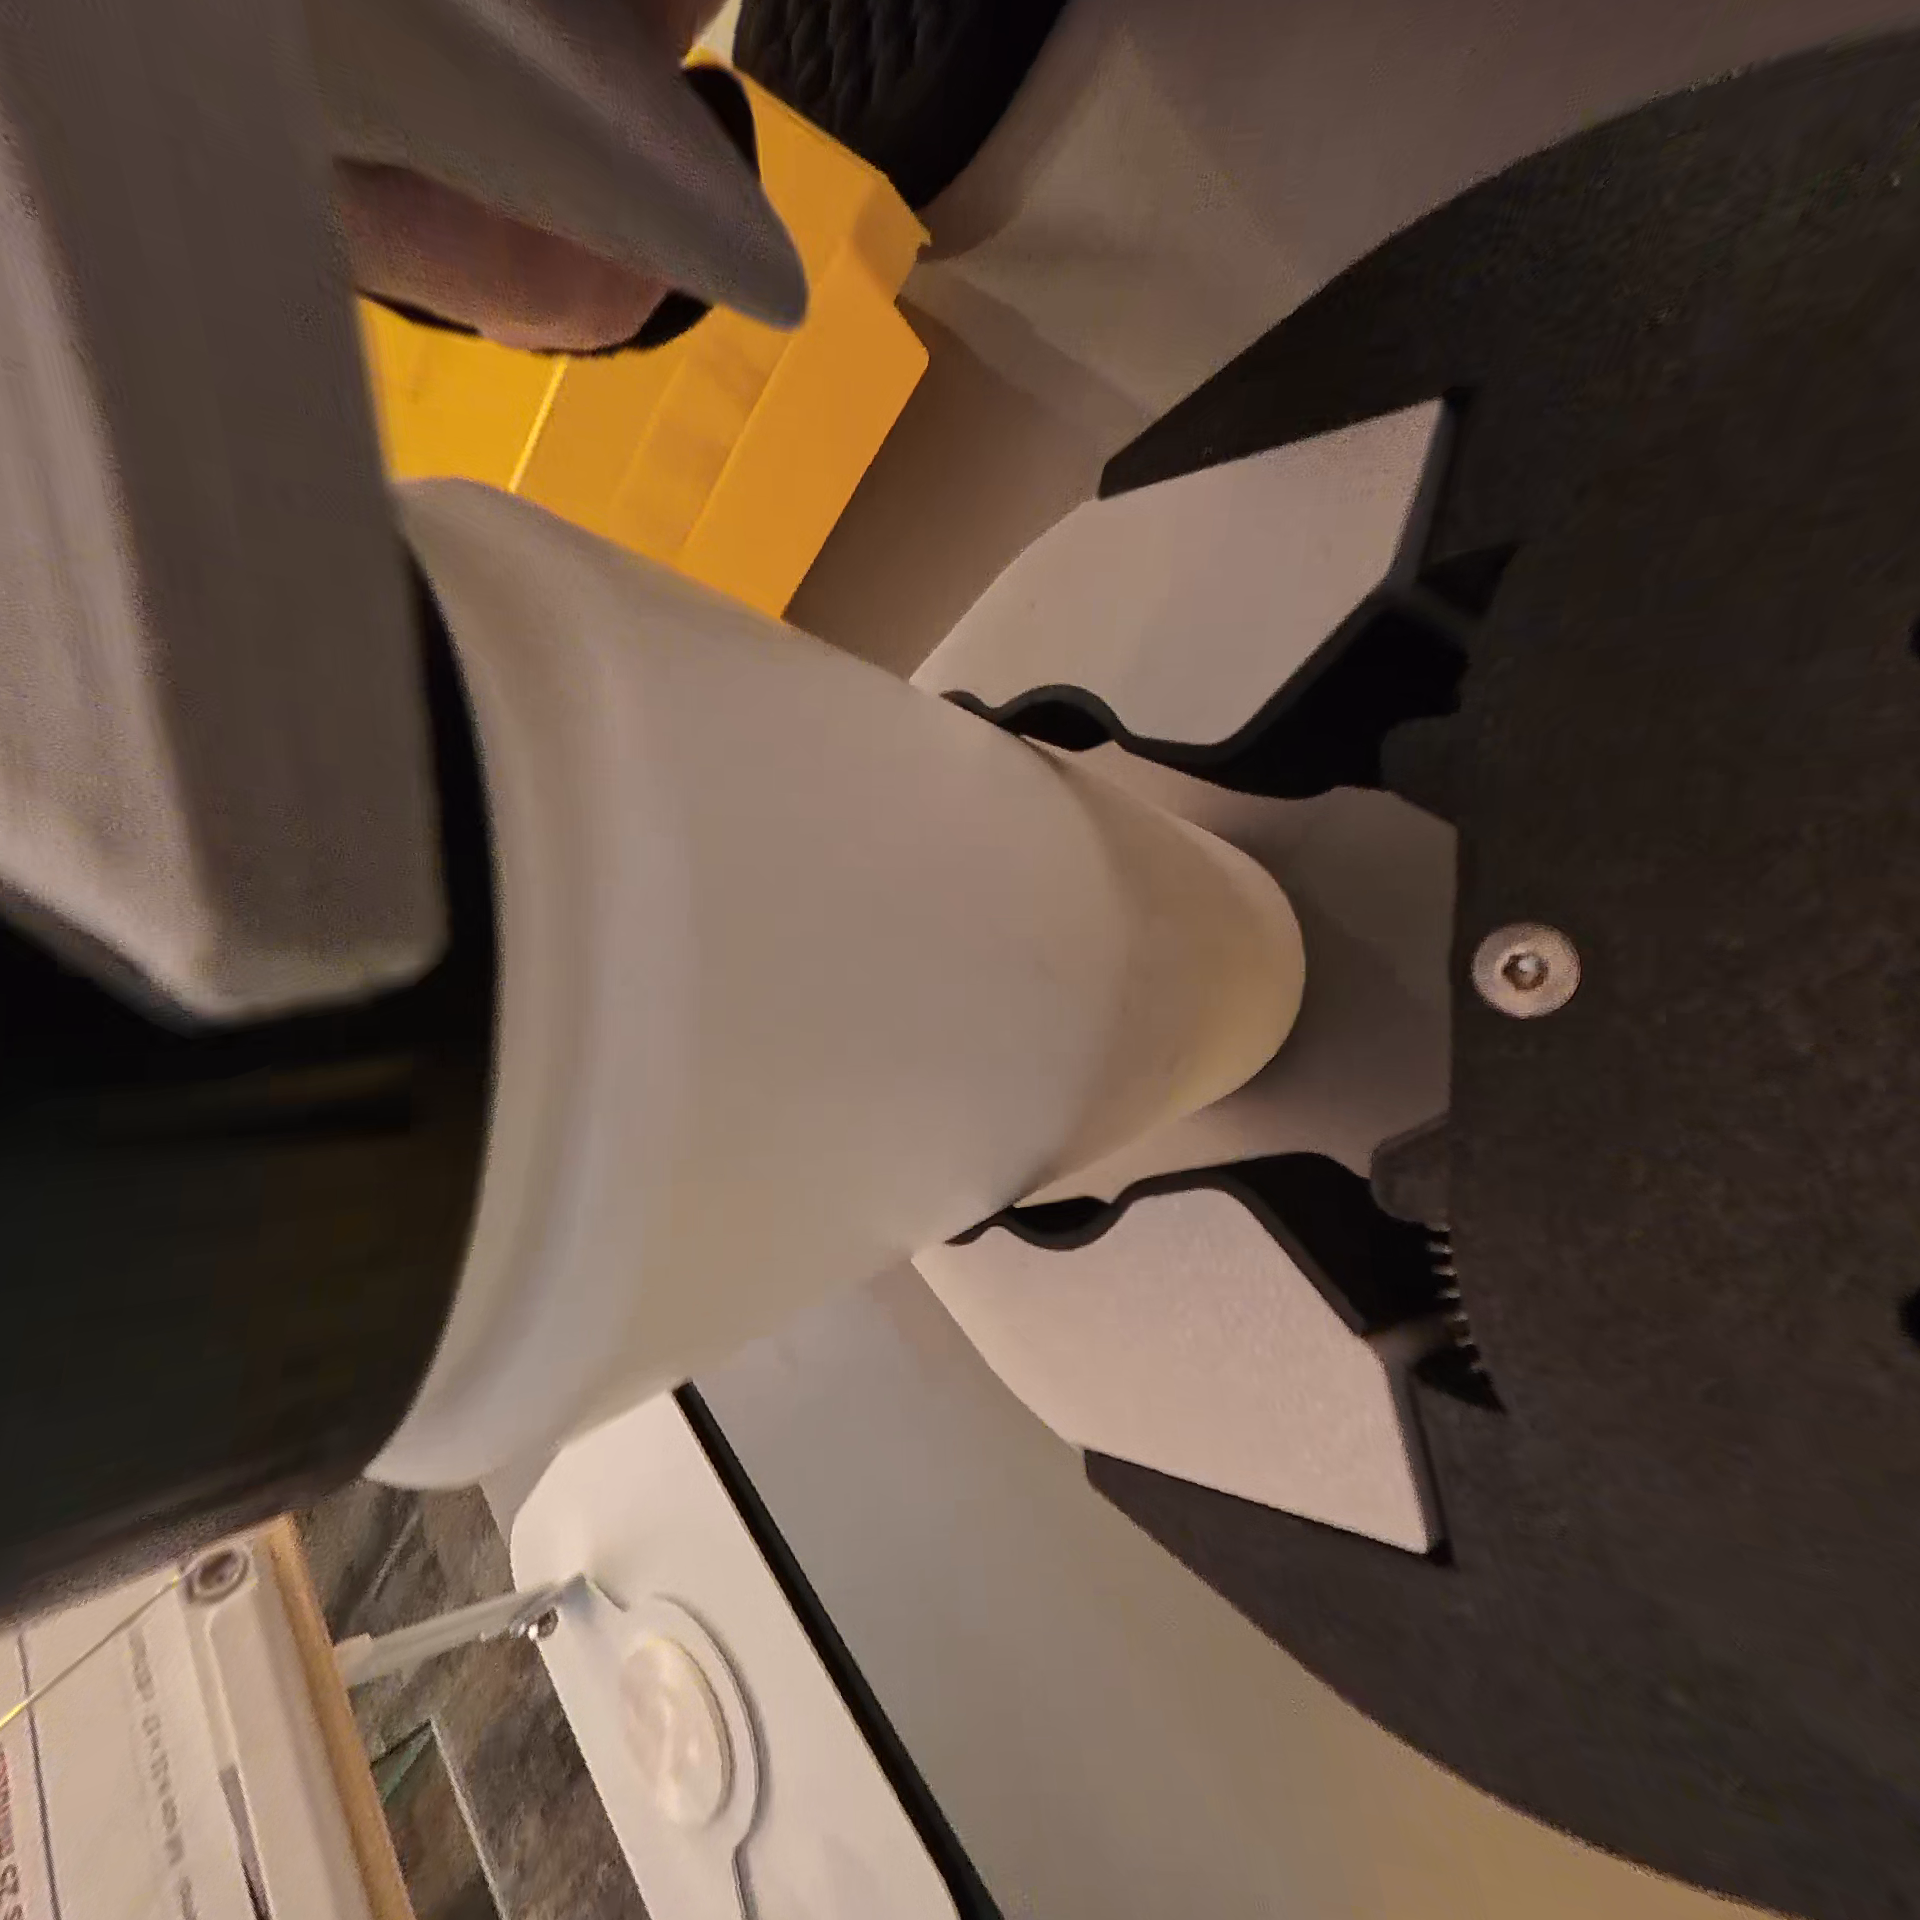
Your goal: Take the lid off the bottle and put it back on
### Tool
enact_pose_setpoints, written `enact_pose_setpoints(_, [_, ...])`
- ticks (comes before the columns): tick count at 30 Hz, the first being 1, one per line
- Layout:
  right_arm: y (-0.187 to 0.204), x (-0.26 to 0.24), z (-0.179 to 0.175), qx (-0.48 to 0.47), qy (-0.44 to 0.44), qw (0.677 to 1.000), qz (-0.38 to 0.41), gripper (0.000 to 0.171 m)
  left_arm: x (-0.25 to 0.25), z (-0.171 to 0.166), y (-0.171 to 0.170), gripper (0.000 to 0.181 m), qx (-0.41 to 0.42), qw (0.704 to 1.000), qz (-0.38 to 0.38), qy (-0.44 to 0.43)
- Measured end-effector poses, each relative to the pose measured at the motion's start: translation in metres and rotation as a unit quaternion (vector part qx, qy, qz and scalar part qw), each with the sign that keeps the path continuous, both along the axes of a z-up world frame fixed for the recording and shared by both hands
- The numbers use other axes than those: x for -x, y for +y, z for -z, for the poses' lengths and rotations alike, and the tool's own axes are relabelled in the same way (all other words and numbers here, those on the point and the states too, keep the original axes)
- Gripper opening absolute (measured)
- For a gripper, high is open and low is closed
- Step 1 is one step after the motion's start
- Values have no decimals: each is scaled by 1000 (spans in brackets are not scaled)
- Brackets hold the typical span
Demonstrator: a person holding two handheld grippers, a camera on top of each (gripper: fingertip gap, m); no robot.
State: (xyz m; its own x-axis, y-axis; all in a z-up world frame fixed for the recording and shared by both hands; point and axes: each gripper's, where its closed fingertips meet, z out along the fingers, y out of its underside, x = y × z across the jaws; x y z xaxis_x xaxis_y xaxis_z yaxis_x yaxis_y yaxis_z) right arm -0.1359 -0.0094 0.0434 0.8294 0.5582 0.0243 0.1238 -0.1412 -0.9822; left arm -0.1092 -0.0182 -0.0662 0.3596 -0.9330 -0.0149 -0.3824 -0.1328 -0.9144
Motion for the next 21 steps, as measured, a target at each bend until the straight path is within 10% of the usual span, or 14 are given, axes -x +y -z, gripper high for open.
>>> enact_pose_setpoints(13, [-22,-5,-1,30,-8,975,-221,73,-11,0,-21,86,3,993,116,-15])
enact_pose_setpoints(21, [-5,-6,0,47,-8,999,-24,73,-6,0,-6,86,-1,1000,29,-8])
